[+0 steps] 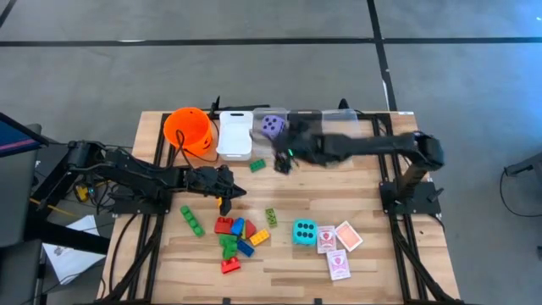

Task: Pick & Place Toys
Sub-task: Put the blue dice into the left transparent bin

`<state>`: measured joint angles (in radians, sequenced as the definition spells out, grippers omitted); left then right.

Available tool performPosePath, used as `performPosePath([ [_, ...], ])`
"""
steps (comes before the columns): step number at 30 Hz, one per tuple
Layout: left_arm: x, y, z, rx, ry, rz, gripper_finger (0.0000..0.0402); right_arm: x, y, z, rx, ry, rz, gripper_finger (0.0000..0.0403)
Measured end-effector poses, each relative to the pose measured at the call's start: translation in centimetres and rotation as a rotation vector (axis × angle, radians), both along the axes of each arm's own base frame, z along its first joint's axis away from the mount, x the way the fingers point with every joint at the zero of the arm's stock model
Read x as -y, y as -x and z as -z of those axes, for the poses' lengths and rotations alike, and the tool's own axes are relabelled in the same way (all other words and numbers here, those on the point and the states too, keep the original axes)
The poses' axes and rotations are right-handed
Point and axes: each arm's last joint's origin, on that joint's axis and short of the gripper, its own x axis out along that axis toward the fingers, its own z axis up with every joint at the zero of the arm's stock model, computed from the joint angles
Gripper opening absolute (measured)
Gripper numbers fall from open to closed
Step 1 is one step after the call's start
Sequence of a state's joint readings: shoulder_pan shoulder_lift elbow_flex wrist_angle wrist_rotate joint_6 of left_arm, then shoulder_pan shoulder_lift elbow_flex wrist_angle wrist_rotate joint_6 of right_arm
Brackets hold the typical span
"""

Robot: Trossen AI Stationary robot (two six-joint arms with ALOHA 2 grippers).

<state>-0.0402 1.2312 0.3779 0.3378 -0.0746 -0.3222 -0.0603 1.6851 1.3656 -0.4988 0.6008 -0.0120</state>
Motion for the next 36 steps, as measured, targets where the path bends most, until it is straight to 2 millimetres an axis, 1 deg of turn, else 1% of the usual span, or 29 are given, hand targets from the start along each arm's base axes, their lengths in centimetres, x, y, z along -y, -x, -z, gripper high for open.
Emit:
performPosePath([
  [3, 0.0, 0.0, 0.0, 0.003, 0.02, -0.011, 0.0, -3.2, 2.5, 1.3, 0.043, -0.02, 0.054, 0.038],
  [5, 0.0, 0.0, 0.0, 0.007, 0.043, -0.024, 0.0, -4.9, 4.1, 2.1, 0.088, -0.048, 0.086, 0.0378],
  [9, 0.1, -0.4, -0.7, 0.084, 0.054, -0.022, 0.0, -7.7, 6.7, 3.3, 0.156, -0.103, 0.106, 0.0375],
  [13, 0.8, -0.8, -2.0, 0.229, 0.013, 0.032, 0.0, -10.0, 8.1, 3.9, 0.195, -0.112, 0.089, 0.0374],
  [16, 1.7, -1.2, -2.7, 0.329, -0.032, 0.089, 0.0, -11.5, 8.8, 4.0, 0.225, -0.089, 0.078, 0.0374],
  [18, 2.4, -1.5, -2.8, 0.377, -0.053, 0.127, 0.0, -12.6, 9.2, 4.0, 0.244, -0.069, 0.064, 0.0374],
  [21, 3.4, -2.3, -2.2, 0.433, -0.075, 0.168, 0.0, -14.1, 9.8, 3.8, 0.278, -0.035, 0.044, 0.0374],
  [24, 4.2, -4.0, -1.8, 0.462, -0.085, 0.191, 0.0, -15.4, 10.5, 3.7, 0.323, 0.001, 0.035, 0.0374],
  [29, 5.7, -9.2, -1.9, 0.438, -0.103, 0.22, 0.0, -17.1, 12.1, 3.9, 0.37, 0.01, 0.04, 0.0374],
  [33, 6.7, -13.0, -2.7, 0.343, -0.125, 0.272, 0.0, -17.9, 13.1, 4.5, 0.372, 0.005, 0.049, 0.0374],
  [36, 7.1, -15.0, -3.1, 0.212, -0.132, 0.287, 0.0, -18.5, 13.8, 5.2, 0.366, 0.015, 0.055, 0.0374],
])
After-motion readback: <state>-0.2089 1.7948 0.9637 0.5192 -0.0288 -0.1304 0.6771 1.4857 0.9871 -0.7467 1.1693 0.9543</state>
